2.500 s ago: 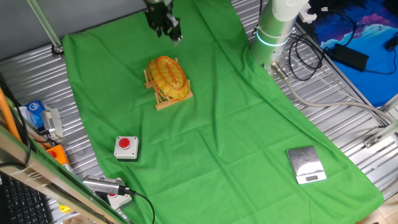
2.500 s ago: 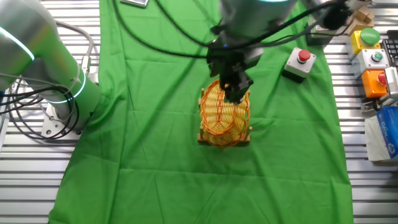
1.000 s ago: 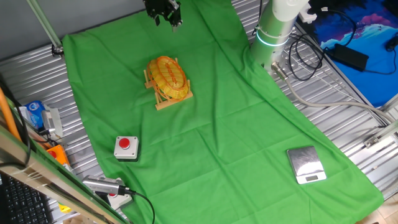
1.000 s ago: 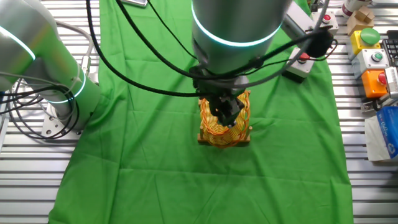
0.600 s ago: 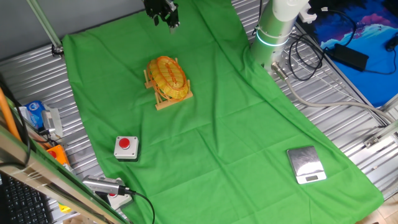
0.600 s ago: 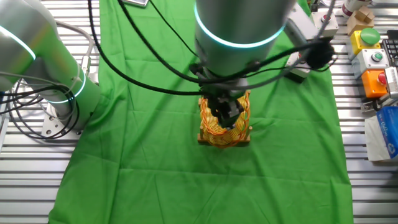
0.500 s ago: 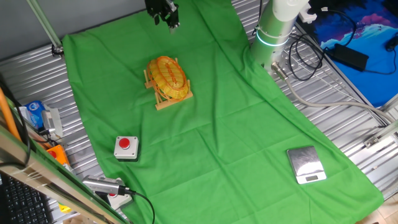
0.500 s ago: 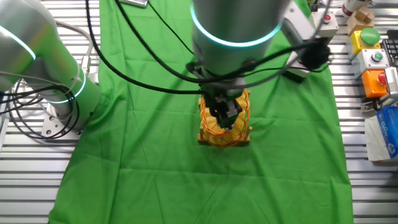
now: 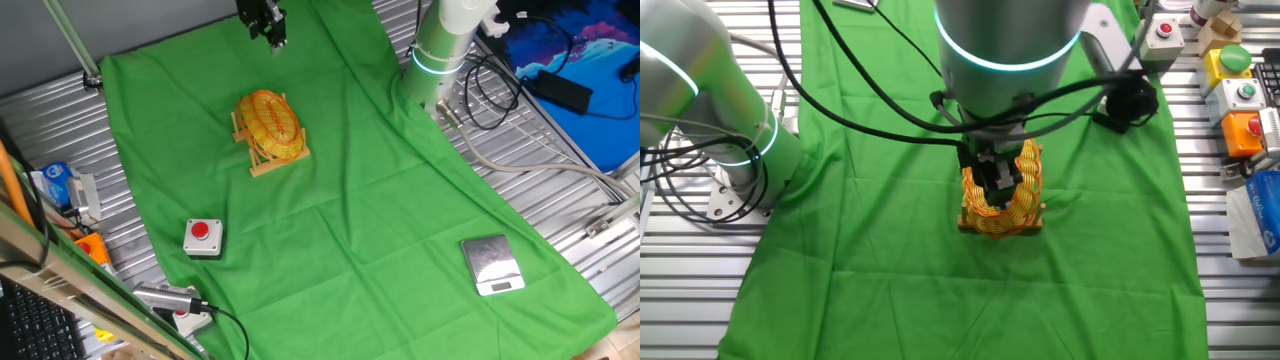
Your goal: Put the dish on the dish rack
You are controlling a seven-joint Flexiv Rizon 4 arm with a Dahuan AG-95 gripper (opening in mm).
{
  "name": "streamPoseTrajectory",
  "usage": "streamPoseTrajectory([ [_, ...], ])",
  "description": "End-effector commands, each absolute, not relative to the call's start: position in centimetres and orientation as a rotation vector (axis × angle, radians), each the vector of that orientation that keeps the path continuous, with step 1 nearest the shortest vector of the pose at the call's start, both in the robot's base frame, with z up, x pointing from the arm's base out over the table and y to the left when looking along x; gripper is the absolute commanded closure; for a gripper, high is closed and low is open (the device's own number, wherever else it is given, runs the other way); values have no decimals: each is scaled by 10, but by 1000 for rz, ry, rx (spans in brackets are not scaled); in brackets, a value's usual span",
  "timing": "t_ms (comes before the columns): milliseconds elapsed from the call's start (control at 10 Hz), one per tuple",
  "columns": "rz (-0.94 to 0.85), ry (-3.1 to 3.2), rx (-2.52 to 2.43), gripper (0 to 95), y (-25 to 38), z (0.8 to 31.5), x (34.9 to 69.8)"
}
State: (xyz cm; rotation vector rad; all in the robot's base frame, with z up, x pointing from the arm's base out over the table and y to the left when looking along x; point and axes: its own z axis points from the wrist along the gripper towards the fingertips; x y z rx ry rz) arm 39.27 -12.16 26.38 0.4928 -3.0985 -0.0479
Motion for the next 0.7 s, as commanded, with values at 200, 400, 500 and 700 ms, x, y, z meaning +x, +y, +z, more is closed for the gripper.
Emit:
streamPoseTrajectory([
  [200,-83,-3075,644,570,-121,264,391],
  [400,-118,-3065,704,570,-121,263,392],
  [500,-121,-3060,737,570,-123,264,397],
  [700,-123,-3051,775,570,-135,267,409],
])
